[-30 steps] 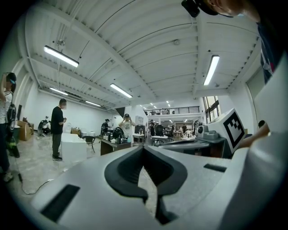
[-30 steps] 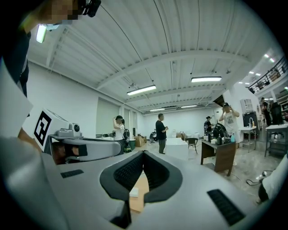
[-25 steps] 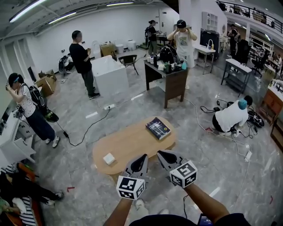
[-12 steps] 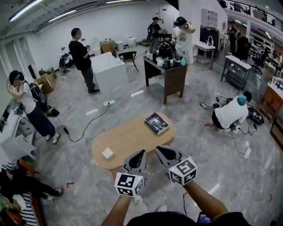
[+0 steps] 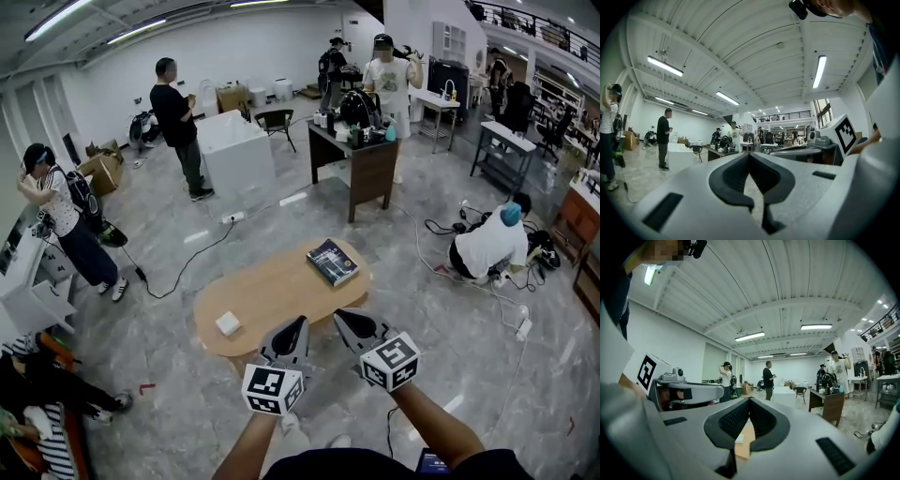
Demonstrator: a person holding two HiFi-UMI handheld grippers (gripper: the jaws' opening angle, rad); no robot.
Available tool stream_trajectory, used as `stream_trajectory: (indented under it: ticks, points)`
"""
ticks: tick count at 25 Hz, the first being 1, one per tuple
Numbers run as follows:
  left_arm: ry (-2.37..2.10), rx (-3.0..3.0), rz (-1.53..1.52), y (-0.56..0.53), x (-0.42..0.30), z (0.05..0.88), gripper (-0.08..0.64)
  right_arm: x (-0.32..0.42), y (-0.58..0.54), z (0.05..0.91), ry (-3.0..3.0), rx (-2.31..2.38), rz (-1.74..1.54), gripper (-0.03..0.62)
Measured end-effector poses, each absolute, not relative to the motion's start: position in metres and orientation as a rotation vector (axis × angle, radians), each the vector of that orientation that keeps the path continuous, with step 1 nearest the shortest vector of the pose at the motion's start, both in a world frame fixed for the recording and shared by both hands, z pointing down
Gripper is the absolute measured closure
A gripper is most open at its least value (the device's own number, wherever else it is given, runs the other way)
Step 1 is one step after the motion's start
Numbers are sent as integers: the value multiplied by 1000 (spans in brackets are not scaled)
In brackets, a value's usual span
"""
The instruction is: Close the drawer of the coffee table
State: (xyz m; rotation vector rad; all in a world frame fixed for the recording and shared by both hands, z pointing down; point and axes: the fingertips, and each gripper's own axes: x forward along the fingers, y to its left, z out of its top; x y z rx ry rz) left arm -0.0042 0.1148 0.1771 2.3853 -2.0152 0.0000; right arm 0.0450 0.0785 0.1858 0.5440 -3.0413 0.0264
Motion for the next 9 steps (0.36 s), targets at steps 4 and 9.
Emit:
stream_trajectory:
  ticks: [4,9]
  points:
    - [-2021,2383,5,114,-5,174,561,44,77,181,-3047,538,22,581]
    - [-2030,2381,7,114,-4,171,561,44,75,175,-3057,535,15,580]
